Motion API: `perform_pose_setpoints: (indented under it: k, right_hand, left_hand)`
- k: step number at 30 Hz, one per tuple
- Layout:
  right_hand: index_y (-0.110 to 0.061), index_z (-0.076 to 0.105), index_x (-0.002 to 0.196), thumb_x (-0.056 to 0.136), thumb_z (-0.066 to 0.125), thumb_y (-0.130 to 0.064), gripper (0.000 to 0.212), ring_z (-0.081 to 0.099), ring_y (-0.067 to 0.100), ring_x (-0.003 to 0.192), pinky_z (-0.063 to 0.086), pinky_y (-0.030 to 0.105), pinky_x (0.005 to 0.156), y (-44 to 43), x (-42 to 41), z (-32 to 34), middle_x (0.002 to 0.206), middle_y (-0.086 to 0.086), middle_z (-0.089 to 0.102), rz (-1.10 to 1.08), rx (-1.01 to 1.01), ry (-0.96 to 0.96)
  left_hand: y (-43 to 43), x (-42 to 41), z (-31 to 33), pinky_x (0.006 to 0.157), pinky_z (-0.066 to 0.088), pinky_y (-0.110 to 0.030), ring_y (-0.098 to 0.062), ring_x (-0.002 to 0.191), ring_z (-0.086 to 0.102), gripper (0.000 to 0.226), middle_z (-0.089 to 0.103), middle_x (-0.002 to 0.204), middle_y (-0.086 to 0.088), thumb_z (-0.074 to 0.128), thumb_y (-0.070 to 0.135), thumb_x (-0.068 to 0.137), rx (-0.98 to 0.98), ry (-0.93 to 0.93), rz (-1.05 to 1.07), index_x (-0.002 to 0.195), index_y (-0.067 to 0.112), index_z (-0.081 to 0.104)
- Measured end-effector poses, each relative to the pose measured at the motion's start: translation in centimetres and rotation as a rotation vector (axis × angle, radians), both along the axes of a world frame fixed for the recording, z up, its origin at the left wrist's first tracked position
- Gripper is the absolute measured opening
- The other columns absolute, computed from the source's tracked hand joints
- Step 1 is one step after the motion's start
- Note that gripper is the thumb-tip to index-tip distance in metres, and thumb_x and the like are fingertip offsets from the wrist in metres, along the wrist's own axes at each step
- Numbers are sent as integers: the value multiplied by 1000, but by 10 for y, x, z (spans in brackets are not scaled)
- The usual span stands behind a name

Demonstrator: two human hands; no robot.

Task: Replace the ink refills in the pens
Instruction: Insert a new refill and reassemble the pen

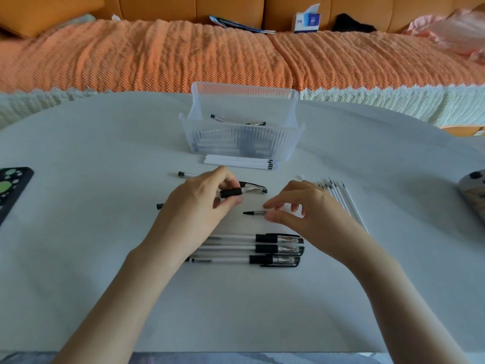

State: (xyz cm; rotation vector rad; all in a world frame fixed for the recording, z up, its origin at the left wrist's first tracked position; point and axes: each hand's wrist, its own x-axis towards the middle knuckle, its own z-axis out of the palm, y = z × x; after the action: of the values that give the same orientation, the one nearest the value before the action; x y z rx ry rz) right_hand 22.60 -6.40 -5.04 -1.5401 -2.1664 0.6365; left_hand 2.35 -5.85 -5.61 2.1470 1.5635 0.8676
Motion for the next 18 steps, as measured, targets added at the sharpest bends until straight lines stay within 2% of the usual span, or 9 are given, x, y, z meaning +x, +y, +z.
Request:
perform_pose_setpoints:
  k: [2,7,12,14,18]
  right_hand:
    - [-29,71,97,82,65,-40,20,46,0,79,33,6,69,1,0,0,83,-18,57,-40,14,37]
    - [-27,70,96,80,68,-34,18,51,4,71,38,11,65,1,-5,5,83,-13,63,-105,42,237]
    - [-20,72,80,81,70,-21,2,49,-1,65,35,8,61,-1,-13,3,64,-18,58,-85,46,258]
    - [-19,72,77,80,71,-19,4,48,-2,64,34,8,61,-1,-13,4,62,-19,55,-89,77,241]
    - [-21,72,75,79,73,-18,5,48,0,64,35,9,61,-1,-12,6,62,-22,54,-86,132,256]
  left_hand:
    - [0,1,-1,71,52,-39,-11,78,63,14,64,86,13,70,28,80,17,-11,-30,87,20,60]
    - [1,3,-3,68,52,-38,-11,79,63,11,66,85,13,71,26,80,54,-11,-103,87,20,64]
    - [0,7,-1,60,50,-34,-14,73,63,14,63,83,12,70,33,79,101,4,-158,86,22,66]
    - [1,6,-1,58,49,-34,-14,70,61,13,61,82,11,69,34,80,118,5,-162,86,22,69]
    - [2,5,1,59,48,-35,-11,68,59,26,63,80,11,59,46,78,98,-31,-151,88,26,72]
